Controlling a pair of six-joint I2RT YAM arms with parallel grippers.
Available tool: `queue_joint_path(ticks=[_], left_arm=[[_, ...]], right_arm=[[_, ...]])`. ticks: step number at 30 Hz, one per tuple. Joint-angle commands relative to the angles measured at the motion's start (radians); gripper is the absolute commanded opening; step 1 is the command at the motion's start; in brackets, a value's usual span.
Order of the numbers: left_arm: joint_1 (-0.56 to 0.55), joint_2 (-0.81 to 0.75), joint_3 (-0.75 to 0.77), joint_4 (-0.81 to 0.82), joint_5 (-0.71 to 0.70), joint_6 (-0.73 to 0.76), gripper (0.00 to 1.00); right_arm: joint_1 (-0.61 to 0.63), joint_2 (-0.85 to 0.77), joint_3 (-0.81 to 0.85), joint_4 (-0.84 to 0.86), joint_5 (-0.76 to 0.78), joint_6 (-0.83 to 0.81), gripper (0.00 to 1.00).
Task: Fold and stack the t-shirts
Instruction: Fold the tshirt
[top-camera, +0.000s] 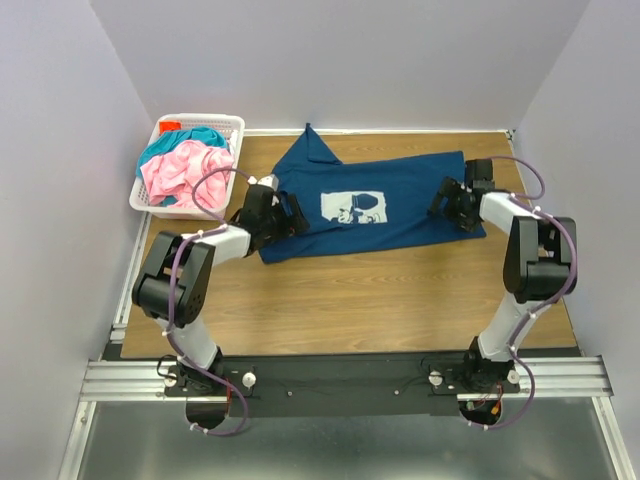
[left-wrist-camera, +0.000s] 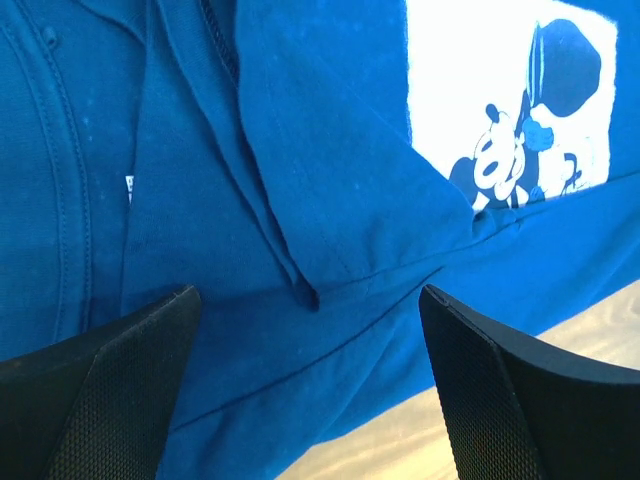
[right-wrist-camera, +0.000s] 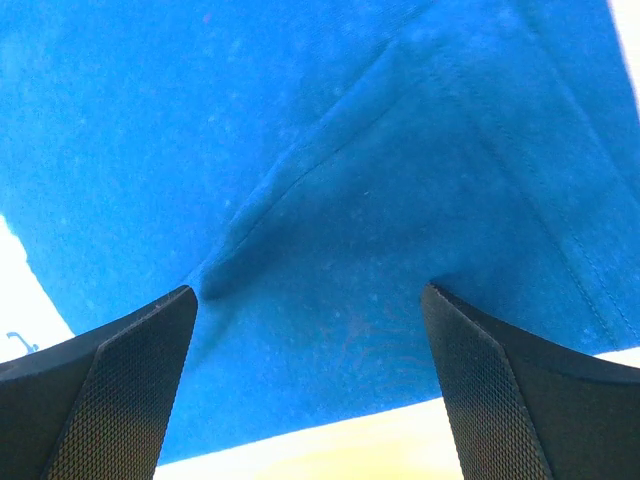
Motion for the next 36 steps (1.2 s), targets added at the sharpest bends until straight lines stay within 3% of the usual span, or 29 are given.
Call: queue_joint_path(ticks=[1, 9, 16, 24, 30, 36], left_arm=[[0.002, -0.062, -0.136, -0.072, -0.028, -0.037, 0.98], [0.000, -0.291, -0.341, -0.110, -0.039, -0.095, 0.98], [-0.039, -0.476, -0.340, -0.199, -0.065, -0.103, 0.98], [-0.145, -0.406, -0.229, -0.259, -0.125, -0.114, 0.98], [-0.158, -0.347, -0.211, -0.280, -0.175, -0.132, 0.80], [-0.161, -0.307, -0.199, -0.276, -0.175, -0.138, 0.74]], right_arm=[[0.005, -0.040, -0.194, -0.086, 0.089, 0.091, 1.00], [0.036, -0.332, -0.513, -0.084, 0.077, 0.109, 1.00], [0.037, -0.562, -0.509, -0.083, -0.057, 0.069, 1.00], [0.036, -0.593, -0.421, -0.075, -0.058, 0.035, 1.00], [0.036, -0.568, -0.430, -0.075, -0.045, 0.038, 1.00], [0.036, -0.542, -0.426, -0.074, -0.032, 0.040, 1.00]])
